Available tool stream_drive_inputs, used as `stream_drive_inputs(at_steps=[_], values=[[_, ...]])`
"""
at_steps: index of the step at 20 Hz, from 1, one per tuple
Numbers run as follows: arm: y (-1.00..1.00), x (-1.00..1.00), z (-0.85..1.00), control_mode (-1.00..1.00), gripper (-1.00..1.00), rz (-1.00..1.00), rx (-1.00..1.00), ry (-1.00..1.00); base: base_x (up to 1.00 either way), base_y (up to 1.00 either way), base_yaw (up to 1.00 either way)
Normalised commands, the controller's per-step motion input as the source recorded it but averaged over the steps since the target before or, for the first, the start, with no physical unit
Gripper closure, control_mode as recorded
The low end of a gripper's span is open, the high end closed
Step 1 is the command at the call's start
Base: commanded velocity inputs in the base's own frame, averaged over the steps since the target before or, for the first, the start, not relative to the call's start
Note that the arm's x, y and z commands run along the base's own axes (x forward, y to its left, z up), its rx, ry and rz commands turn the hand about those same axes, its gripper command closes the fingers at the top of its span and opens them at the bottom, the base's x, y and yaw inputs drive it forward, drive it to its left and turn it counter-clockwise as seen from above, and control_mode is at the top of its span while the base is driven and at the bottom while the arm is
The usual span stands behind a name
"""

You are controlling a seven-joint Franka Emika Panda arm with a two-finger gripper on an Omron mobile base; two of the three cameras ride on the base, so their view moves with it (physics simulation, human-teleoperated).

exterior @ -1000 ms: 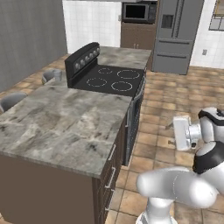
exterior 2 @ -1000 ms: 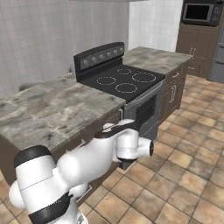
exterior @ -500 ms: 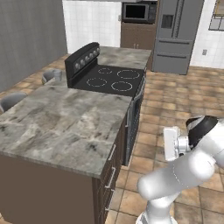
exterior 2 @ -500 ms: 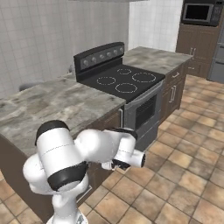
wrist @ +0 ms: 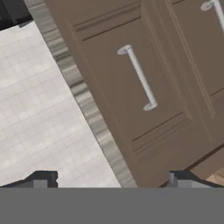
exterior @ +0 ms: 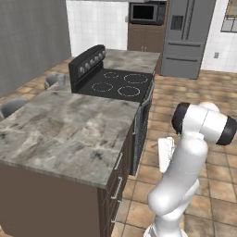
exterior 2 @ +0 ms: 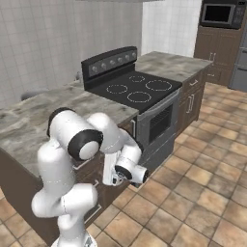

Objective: Take a straw from the drawer in front and place it inside the glass cup on the dining counter.

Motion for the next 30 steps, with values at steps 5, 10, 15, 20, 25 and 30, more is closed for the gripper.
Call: stream_drive_inputs(at_steps=[5, 10, 15, 20, 25, 30], values=[[0.29, 0.41, -0.49, -1.00, -1.00, 0.03, 0.11, 0.07, 0.00, 0.00, 0.00], [0.22, 0.29, -0.46, -1.00, -1.00, 0.04, 0.12, 0.01, 0.00, 0.00, 0.00], [0.19, 0.17, -0.26, -1.00, -1.00, 0.03, 0.10, -0.01, 0.00, 0.00, 0.00], [0.18, 0.25, -0.18, -1.00, -1.00, 0.04, 0.01, -0.08, 0.00, 0.00, 0.00], [0.23, 0.31, -0.18, -1.00, -1.00, 0.07, 0.00, -0.14, 0.00, 0.00, 0.00], [0.23, 0.25, -0.16, -1.00, -1.00, 0.04, 0.00, -0.11, 0.00, 0.00, 0.00]])
